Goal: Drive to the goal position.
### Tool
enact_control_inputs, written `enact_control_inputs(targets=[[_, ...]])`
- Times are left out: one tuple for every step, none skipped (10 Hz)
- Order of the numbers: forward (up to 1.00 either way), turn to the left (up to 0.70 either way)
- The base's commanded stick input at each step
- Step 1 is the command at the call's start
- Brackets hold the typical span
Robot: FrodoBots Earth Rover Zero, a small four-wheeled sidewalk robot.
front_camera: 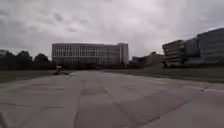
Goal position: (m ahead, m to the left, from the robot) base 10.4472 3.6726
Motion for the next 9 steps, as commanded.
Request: enact_control_inputs(targets=[[0.70,0.00],[0.70,0.00],[0.70,0.00],[0.70,0.00],[0.70,0.00],[0.70,0.00],[0.70,0.00],[0.70,0.00],[0.70,0.00]])
